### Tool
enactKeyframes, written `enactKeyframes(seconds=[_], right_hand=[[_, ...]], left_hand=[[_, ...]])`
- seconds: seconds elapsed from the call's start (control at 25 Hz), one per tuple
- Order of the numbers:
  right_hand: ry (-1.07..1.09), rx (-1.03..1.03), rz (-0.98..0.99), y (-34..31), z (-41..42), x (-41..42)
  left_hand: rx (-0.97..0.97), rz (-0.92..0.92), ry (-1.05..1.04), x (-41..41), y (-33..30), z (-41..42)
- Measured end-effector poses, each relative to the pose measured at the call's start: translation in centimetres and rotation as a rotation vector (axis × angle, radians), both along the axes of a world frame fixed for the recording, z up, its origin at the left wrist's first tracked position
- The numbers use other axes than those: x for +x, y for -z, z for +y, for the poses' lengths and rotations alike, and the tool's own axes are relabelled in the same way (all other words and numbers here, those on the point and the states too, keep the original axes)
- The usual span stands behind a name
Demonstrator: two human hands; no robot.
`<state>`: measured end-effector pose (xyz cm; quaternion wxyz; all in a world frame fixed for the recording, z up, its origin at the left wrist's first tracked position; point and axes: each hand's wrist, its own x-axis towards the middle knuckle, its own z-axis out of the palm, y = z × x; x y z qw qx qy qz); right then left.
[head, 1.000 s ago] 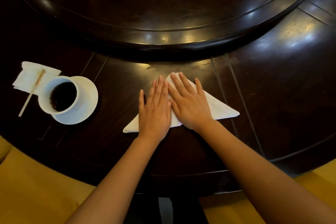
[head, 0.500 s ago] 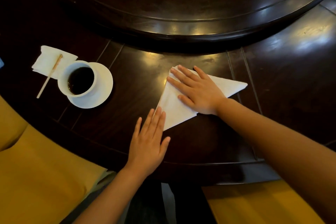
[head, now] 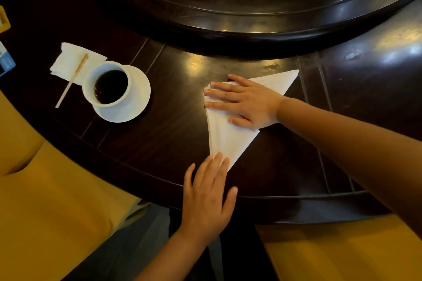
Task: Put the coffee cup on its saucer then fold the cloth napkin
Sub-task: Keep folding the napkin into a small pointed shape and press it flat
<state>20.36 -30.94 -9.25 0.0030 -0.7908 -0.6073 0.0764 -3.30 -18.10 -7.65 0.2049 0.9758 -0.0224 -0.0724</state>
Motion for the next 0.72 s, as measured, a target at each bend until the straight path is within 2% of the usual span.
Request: enactKeyframes(seconds=[0.08,0.16,0.28,0.36,0.52,0.72], right_hand=[[0.129,0.061,-0.055,-0.5,-0.5,-1.0],[0.440,0.184,-0.084,-1.0,-1.6,-2.1],[0.985,0.236,-0.081,-1.7,-4.2,-2.8],[1.209,0.195,0.006,-2.4,-5.4,-2.5],[1.362,0.163,0.148,-3.1,-6.2,-1.1],[1.532,0.471,0.580,-3.8,-6.4,0.3]], left_hand=[[-0.038,-0.111,-0.044,3.0,0.0,0.2],[0.062,-0.155,-0.046,7.2,0.4,-0.2],[0.160,-0.099,-0.008,11.8,1.5,-1.7],[0.221,-0.043,-0.022,13.1,2.3,-2.3],[0.298,-0.028,-0.069,13.5,2.7,-2.5],[0.288,-0.016,-0.084,13.5,2.5,-2.7]])
